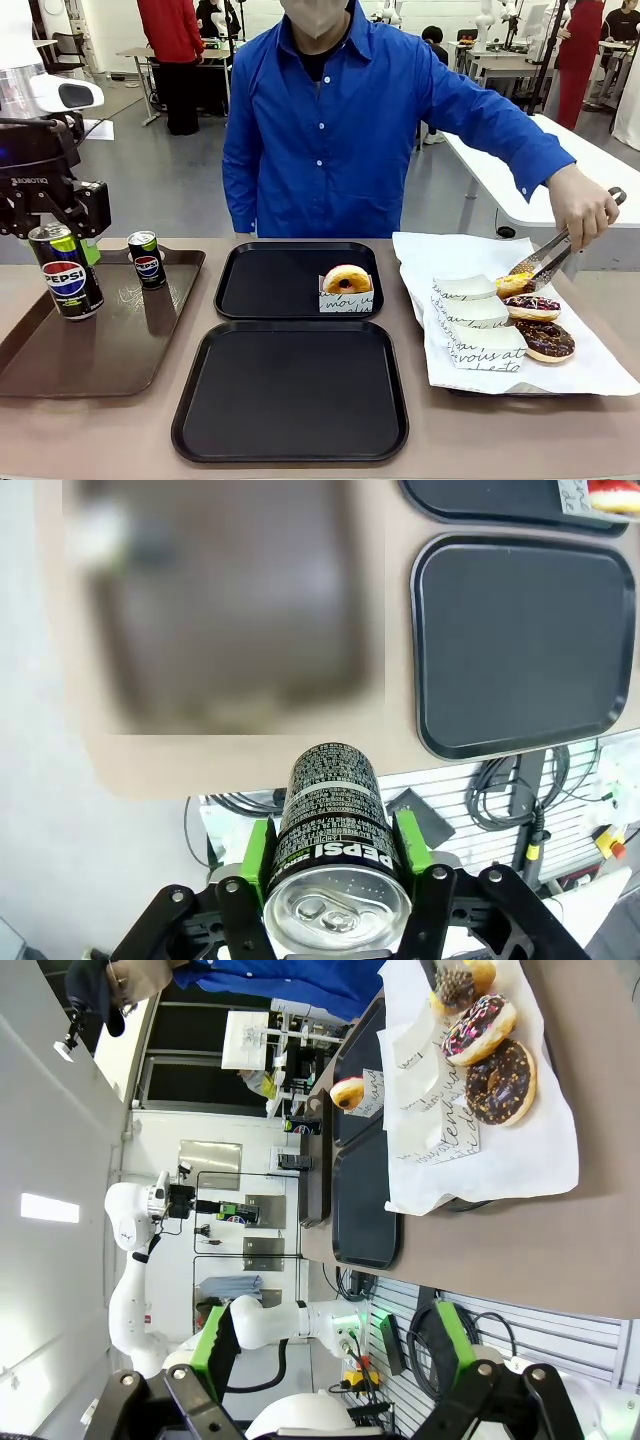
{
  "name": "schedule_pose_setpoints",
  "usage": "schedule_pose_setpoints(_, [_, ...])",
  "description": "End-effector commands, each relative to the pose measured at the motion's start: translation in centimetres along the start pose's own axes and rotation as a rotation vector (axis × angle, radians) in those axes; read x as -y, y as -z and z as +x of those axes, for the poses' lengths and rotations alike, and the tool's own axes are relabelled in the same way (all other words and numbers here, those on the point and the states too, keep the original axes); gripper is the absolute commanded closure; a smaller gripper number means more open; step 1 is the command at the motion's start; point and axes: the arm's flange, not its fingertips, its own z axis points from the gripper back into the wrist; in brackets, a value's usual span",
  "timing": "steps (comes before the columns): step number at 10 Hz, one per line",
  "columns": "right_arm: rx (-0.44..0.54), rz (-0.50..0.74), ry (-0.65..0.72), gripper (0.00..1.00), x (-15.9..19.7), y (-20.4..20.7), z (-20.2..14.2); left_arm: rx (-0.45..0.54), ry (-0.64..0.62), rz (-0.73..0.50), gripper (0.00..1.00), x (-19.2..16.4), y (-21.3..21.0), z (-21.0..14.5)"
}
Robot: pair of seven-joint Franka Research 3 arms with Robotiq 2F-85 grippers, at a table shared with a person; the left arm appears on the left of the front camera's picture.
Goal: Set up donuts and drinks on trays.
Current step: Pick up one Pepsi coke and place it on the Flat Tray.
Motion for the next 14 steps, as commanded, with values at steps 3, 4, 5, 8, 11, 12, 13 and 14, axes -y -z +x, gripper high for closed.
schedule_pose_setpoints(3, [0.003, 0.013, -0.008, 0.00, 0.0, -0.1, -0.1, 0.047, 0.100, 0.101, 0.42, 6.4, 4.8, 8.4])
schedule_pose_setpoints(4, [0.003, 0.013, -0.008, 0.00, 0.0, -0.1, -0.1, 0.057, 0.114, 0.121, 0.42, 7.9, 6.2, 10.4])
schedule_pose_setpoints(5, [0.003, 0.013, -0.008, 0.00, 0.0, -0.1, -0.1, 0.056, 0.134, 0.128, 0.42, 9.9, 7.9, 13.1])
schedule_pose_setpoints(8, [0.003, 0.013, -0.008, 0.00, 0.0, -0.1, -0.1, -0.007, 0.200, 0.068, 0.42, 10.3, 8.7, 13.2])
schedule_pose_setpoints(11, [0.003, 0.013, -0.008, 0.00, 0.0, -0.1, -0.1, -0.028, 0.271, -0.081, 0.42, 2.8, 1.0, -0.2])
schedule_pose_setpoints(12, [0.003, 0.013, -0.008, 0.00, 0.0, -0.1, -0.1, -0.011, 0.269, -0.092, 0.42, 1.3, -0.5, -2.6])
schedule_pose_setpoints(13, [0.003, 0.013, -0.008, 0.00, 0.0, -0.1, -0.1, -0.003, 0.268, -0.094, 0.42, 0.4, -1.0, -3.8])
schedule_pose_setpoints(14, [0.003, 0.013, -0.008, 0.00, 0.0, -0.1, -0.1, 0.007, 0.246, -0.085, 0.42, 0.2, -0.9, -3.7])
